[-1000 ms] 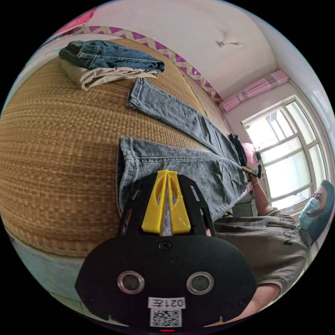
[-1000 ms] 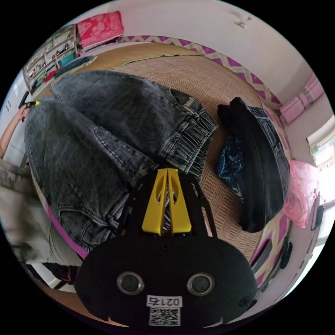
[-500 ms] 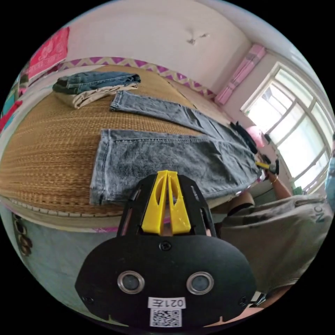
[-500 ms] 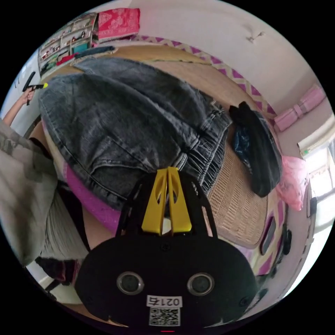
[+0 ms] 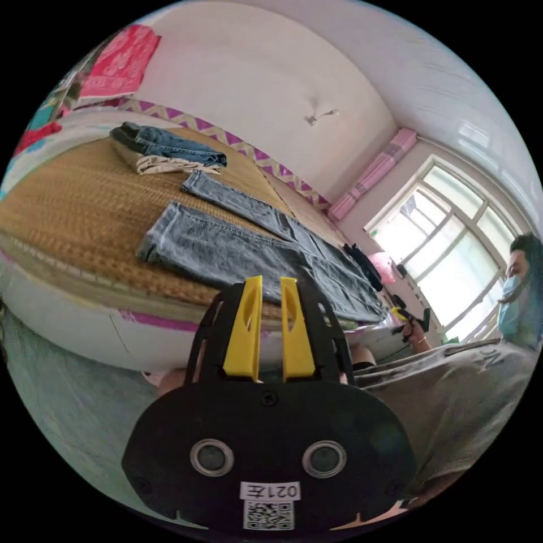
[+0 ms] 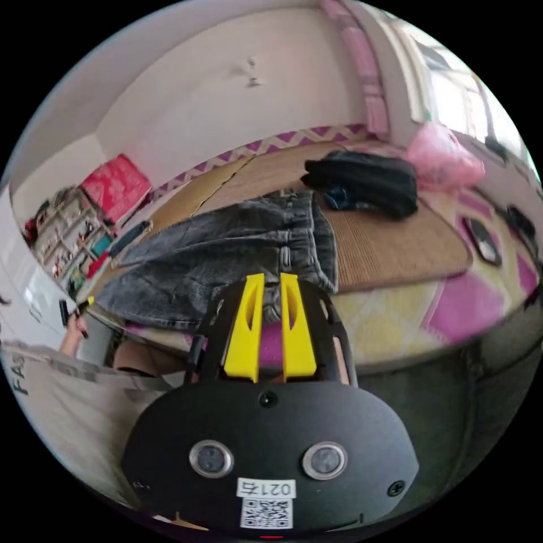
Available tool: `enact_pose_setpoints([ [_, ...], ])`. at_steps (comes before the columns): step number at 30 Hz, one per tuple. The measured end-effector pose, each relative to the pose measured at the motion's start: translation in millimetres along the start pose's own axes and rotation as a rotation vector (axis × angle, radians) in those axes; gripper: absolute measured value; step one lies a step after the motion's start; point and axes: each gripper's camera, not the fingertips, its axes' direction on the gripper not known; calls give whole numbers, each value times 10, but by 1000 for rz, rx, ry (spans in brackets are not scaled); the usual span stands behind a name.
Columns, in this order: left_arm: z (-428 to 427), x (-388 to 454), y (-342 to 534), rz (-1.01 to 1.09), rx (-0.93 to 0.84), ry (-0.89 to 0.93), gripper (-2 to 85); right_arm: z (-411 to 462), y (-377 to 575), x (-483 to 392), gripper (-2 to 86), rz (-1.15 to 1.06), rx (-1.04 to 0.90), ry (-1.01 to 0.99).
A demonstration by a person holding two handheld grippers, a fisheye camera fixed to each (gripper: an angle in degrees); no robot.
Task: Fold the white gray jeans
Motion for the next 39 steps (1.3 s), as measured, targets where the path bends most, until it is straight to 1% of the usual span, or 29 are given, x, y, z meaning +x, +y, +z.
enact_pose_setpoints([
  [1,-89,-7,129,-60,15,11,93,-28,138,233,88,92,-18,-34],
  [2,-135,-9,192,-86,28,14,103,-30,208,349,94,136,-25,-50],
  [4,-303,-31,417,-178,78,-14,112,12,461,794,108,294,-50,-136],
  [6,-397,-116,546,-253,115,-29,115,54,620,1082,110,393,-43,-193],
  [7,-422,-209,614,-300,130,-7,116,93,700,1240,110,441,-36,-231],
  [9,-423,-384,691,-369,135,6,121,147,770,1410,107,479,-26,-286],
  [13,-378,-771,780,-450,129,-25,123,264,804,1655,105,502,-21,-353],
  [16,-290,-982,796,-471,120,-3,121,311,817,1810,106,509,-27,-368],
  [20,-267,-1172,802,-483,118,-27,111,325,890,1988,109,521,-37,-386],
  [26,-94,-1505,812,-586,-4,-45,96,361,1134,2248,108,547,-36,-415],
  [29,66,-1607,840,-610,-53,-92,74,420,1245,2320,106,557,-37,-417],
  [32,253,-1723,915,-622,-87,-148,30,517,1316,2324,98,550,-42,-402],
  [34,320,-1820,1056,-636,-89,-141,2,611,1397,2331,68,563,-50,-380],
  [36,335,-1843,1173,-615,-94,-134,-5,609,1479,2373,51,584,-43,-402],
  [39,287,-1854,1382,-581,-68,-77,-9,535,1549,2376,37,564,-42,-433],
])
